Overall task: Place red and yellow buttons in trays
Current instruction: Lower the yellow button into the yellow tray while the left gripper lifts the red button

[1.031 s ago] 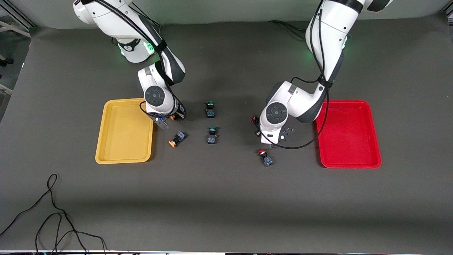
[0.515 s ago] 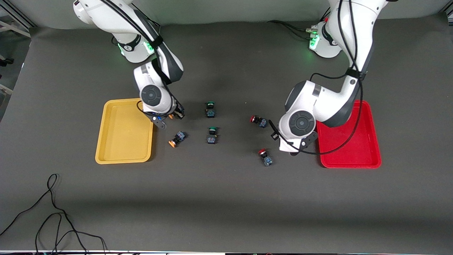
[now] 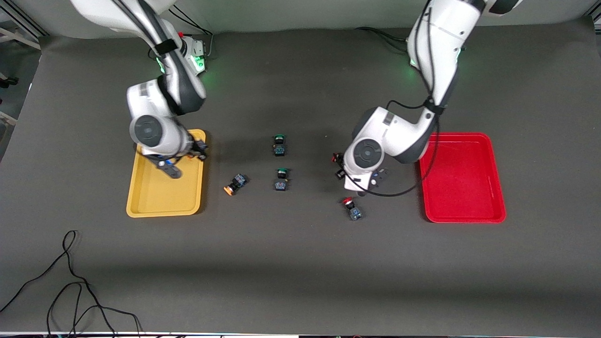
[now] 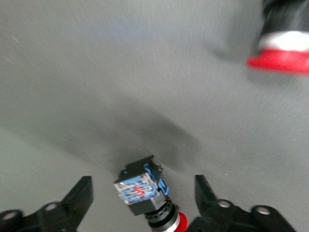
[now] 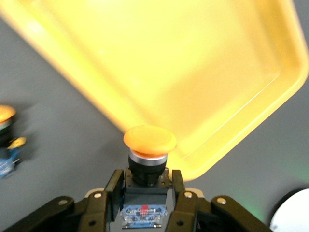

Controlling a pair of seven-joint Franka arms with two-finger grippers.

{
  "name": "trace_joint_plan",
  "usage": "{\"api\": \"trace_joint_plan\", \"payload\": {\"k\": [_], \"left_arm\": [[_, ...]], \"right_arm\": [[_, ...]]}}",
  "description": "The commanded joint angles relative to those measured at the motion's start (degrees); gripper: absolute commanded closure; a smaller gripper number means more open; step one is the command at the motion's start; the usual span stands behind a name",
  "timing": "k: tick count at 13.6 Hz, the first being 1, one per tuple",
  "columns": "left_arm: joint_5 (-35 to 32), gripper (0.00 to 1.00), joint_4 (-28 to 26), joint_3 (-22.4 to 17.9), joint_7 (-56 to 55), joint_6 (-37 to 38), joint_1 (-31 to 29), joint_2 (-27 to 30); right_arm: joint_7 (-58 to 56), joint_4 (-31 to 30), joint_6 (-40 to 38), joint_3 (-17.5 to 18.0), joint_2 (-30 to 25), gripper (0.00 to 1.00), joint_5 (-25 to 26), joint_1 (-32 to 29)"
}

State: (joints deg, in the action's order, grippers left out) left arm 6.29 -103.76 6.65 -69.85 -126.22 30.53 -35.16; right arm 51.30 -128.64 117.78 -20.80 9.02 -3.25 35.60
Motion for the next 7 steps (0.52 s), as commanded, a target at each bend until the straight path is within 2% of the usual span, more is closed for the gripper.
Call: {"api": "trace_joint_plan", "payload": {"k": [1,2,3,4,5,7], "left_arm": [[0.6,0.09,-0.6,-0.7,-1.3,-1.1,0.8,0.1],[0.5,0.19,-0.7,-0.7,-1.3,-1.3,1.0,0.0],[0.5,0.37,-0.9,-0.7,-1.3,-1.5,1.5,-0.1],[0.3,0.64,-1.1,-0.7,-1.2,-1.7,1.5,-0.4],[0.3,0.97,-1.3,-0.7,-0.8,-2.2,1.5,-0.4],[0.3,1.0,-1.1,-0.7,-0.6,-1.8,1.4,0.1]], "right_arm": [[-3.5,-6.0,3.7,-2.4,-2.2,1.0,0.7,0.7],[-5.3,-8.9,7.5,-4.4,-2.2,1.0,0.7,0.8],[-7.7,-11.1,11.5,-5.6,-1.9,1.0,0.7,0.8],[-9.5,-12.7,14.0,-6.4,-1.5,1.0,0.7,0.8],[-10.3,-13.0,14.9,-7.1,-1.2,1.0,0.7,0.8],[-12.6,-13.0,15.0,-8.8,-0.8,1.0,0.7,0.7]]}}
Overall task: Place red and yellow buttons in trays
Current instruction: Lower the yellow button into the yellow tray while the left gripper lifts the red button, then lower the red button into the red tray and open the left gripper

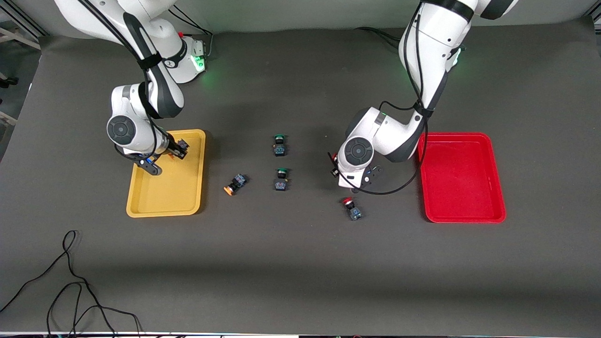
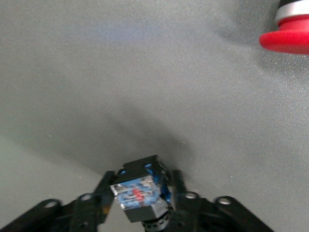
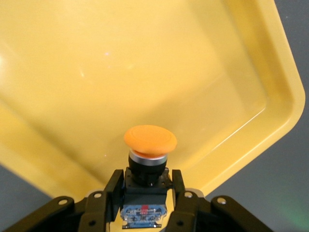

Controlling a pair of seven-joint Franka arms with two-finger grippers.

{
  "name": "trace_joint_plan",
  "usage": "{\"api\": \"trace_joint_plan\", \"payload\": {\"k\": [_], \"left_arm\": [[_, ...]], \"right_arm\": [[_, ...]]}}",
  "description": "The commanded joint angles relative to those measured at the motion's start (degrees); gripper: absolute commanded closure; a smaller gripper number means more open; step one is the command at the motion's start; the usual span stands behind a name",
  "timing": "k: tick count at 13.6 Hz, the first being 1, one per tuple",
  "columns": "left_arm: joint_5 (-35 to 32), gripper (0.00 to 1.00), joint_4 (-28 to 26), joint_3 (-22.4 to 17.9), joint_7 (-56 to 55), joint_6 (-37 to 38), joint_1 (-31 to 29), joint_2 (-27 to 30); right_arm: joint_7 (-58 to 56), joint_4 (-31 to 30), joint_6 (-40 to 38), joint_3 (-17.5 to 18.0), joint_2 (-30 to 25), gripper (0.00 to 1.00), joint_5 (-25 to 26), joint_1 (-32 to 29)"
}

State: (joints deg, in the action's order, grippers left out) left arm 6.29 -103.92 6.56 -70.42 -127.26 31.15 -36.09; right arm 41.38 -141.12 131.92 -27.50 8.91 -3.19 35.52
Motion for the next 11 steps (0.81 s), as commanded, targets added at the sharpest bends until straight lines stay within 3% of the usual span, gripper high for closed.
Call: {"api": "trace_joint_plan", "payload": {"k": [1,2,5,6,8,11], "left_arm": [[0.2,1.0,-0.6,-0.6,0.2,0.3,0.5,1.8],[-0.2,1.0,-0.1,-0.7,0.4,2.1,0.1,3.1],[-0.6,1.0,7.4,-1.4,8.0,17.5,-4.9,7.4],[-0.7,1.0,10.6,-1.4,13.3,23.6,-8.2,8.7],[-0.7,1.0,14.2,-1.4,26.5,31.9,-16.2,12.0],[-7.2,1.0,10.8,-1.5,45.9,33.4,-26.4,17.7]], "right_arm": [[-4.2,-0.5,1.4,-3.1,0.0,0.97,0.6,0.8],[-4.6,-0.5,1.9,-3.3,0.2,0.84,0.6,0.8],[-4.6,-0.3,2.2,-3.4,1.2,0.12,0.5,0.8],[-5.2,-0.2,1.9,-3.4,0.8,0.0,0.6,0.9],[-6.0,0.4,1.0,-3.3,-0.2,0.0,0.6,1.0],[-4.9,9.0,-8.6,-2.6,-0.1,0.0,-0.1,3.2]]}}
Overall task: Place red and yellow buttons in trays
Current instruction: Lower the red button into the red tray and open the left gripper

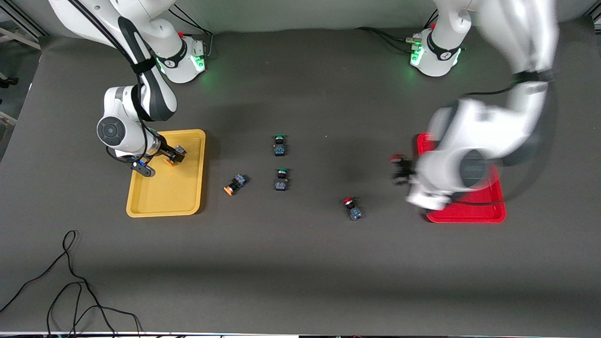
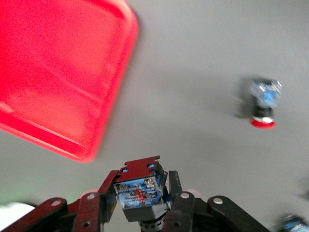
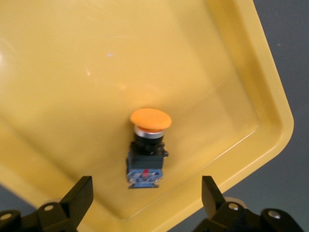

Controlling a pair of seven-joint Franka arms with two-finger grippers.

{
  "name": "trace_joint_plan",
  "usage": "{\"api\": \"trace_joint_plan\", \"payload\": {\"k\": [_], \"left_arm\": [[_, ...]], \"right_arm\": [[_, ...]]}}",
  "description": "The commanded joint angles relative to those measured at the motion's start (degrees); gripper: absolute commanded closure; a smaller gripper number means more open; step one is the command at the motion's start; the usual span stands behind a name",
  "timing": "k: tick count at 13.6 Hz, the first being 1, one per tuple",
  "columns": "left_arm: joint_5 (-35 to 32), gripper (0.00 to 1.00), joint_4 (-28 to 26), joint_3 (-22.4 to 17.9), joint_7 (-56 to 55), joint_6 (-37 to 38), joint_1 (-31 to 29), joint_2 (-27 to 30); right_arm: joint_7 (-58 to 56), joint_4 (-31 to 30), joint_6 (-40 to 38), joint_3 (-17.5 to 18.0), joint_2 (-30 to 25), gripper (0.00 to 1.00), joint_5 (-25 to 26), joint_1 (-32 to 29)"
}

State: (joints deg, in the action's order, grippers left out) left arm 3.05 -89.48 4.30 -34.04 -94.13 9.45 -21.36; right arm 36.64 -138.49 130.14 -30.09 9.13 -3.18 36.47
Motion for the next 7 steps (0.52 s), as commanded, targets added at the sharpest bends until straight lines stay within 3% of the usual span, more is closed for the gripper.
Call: {"api": "trace_joint_plan", "payload": {"k": [1,3,5,7], "left_arm": [[-6.2,1.0,-6.0,0.8,13.0,-1.2,-7.3,4.2],[-7.1,1.0,-13.7,0.8,18.0,-8.2,-11.5,6.8],[-7.3,1.0,-22.5,0.8,18.5,-17.2,-12.4,8.3],[-7.3,1.0,-30.2,0.8,18.5,-26.8,-12.4,8.3]], "right_arm": [[0.5,11.1,-11.0,-0.1,0.5,0.0,-3.0,4.5],[3.6,18.8,-16.7,-0.1,4.5,0.0,-8.8,6.6],[6.4,21.3,-16.2,1.6,6.9,0.0,-11.6,6.7],[7.6,25.4,-15.4,3.7,11.3,0.0,-18.5,6.8]]}}
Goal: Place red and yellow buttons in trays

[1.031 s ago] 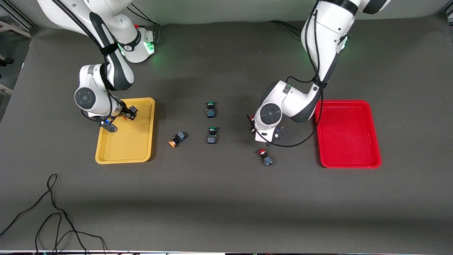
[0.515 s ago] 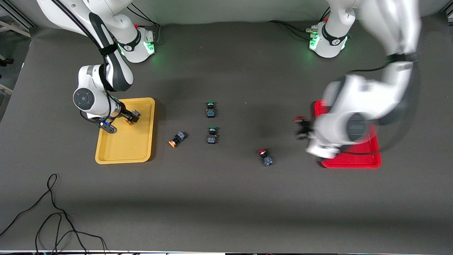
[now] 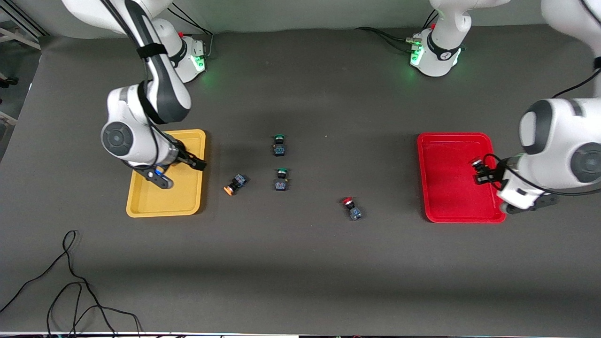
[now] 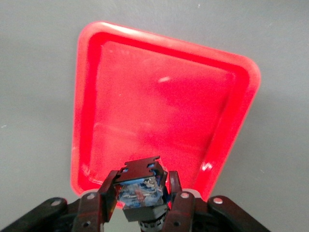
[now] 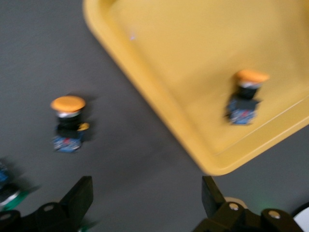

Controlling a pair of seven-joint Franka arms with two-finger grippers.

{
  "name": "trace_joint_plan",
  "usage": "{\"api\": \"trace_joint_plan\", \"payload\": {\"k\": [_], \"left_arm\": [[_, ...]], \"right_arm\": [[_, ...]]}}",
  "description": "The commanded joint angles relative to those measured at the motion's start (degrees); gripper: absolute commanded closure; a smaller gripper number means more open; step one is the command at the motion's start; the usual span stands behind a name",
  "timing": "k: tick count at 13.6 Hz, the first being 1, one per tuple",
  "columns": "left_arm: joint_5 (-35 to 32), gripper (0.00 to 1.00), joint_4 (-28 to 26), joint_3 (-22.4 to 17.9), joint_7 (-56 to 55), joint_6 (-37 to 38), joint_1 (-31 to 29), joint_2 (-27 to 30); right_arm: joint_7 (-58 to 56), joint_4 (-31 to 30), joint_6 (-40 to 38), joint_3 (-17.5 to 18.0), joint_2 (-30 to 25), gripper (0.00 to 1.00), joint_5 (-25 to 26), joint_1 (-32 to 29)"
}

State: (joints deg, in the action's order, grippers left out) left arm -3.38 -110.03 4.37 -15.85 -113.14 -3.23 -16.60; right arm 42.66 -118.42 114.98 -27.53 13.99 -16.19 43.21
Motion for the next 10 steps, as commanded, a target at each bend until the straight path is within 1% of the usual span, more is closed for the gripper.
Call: {"api": "trace_joint_plan", "payload": {"k": [1,2,3,4,5,7,8,10], "left_arm": [[-0.8,1.0,-12.3,0.7,0.3,-11.1,0.2,3.2],[-0.8,1.0,-14.1,0.7,0.3,-13.4,0.1,2.7],[-0.8,1.0,-14.8,0.6,0.3,-14.5,-0.1,2.3],[-0.8,0.93,-14.9,0.6,0.4,-14.7,-0.2,1.9],[-0.8,0.01,-14.8,0.7,0.5,-14.7,-0.5,1.6],[-0.9,0.0,-13.7,0.7,0.9,-13.2,-0.8,2.2],[-0.9,0.0,-11.6,0.7,0.9,-10.4,-0.6,2.4],[-0.8,0.0,-3.2,1.2,0.8,-0.5,0.4,1.8]], "right_arm": [[2.8,7.7,0.8,2.2,9.5,0.0,-8.1,0.0],[4.0,8.6,3.6,3.3,11.9,0.0,-8.9,1.2],[6.4,8.5,7.2,3.3,13.9,0.0,-9.0,3.3],[9.2,8.3,9.8,3.2,15.6,0.0,-9.0,5.5],[10.3,8.2,11.8,3.2,17.1,0.0,-9.0,6.9],[10.8,8.2,13.9,3.2,18.7,0.0,-8.9,7.1],[10.4,8.2,14.5,3.1,19.1,0.0,-8.9,6.5],[10.3,8.2,15.5,3.1,19.8,0.0,-8.7,6.4]]}}
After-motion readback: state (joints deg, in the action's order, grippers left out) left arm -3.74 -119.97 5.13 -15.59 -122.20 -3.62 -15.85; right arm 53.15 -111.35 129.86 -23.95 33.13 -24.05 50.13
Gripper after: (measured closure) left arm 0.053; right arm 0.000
